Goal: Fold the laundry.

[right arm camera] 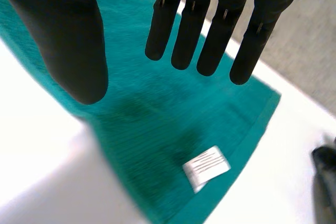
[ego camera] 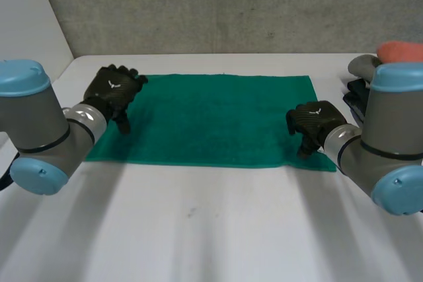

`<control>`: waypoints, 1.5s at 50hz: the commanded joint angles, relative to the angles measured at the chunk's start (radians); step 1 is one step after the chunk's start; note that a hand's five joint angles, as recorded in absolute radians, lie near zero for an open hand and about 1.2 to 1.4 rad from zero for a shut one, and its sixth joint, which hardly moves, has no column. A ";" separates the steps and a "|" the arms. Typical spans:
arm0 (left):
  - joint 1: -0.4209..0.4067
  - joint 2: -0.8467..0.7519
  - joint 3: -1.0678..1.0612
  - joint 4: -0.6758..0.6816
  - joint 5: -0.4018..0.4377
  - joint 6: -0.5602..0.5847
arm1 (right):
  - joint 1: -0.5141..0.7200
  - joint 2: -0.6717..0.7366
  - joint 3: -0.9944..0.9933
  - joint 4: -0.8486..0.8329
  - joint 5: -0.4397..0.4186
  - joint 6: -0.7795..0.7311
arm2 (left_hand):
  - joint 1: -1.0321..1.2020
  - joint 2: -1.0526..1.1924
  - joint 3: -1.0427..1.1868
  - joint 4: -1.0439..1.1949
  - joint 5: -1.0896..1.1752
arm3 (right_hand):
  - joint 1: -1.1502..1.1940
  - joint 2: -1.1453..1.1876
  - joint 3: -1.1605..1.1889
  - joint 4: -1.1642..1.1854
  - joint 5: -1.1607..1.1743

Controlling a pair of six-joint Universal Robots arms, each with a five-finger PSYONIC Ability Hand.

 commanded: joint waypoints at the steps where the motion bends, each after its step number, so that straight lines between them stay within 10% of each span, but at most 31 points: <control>1: -0.001 0.028 -0.010 0.003 0.000 -0.046 | 0.009 0.031 -0.038 0.114 0.007 0.088 | -0.041 -0.035 -0.041 -0.032 -0.051 | 0.069 0.067 0.072 0.075 0.089; 55: 0.036 0.051 -0.037 -0.023 0.020 -0.070 | 0.028 0.335 -0.257 -0.203 0.044 -0.030 | -0.041 -0.035 -0.041 -0.032 -0.051 | 0.292 0.290 0.295 0.298 0.312; 61: 0.039 0.051 -0.036 -0.052 0.009 -0.064 | 0.025 0.323 -0.271 -0.143 0.009 -0.027 | -0.041 -0.035 -0.041 -0.032 -0.051 | 0.680 0.678 0.683 0.686 0.700; 70: 0.080 0.074 -0.051 -0.149 0.012 -0.066 | -0.020 0.254 -0.260 -0.032 0.002 -0.028 | -0.041 -0.035 -0.041 -0.032 -0.051 | 0.680 0.678 0.683 0.686 0.700; 75: 0.096 0.067 -0.051 -0.155 0.036 -0.063 | -0.037 0.231 -0.251 0.012 0.001 -0.022 | -0.041 -0.035 -0.041 -0.032 -0.051 | 0.072 0.071 0.075 0.078 0.092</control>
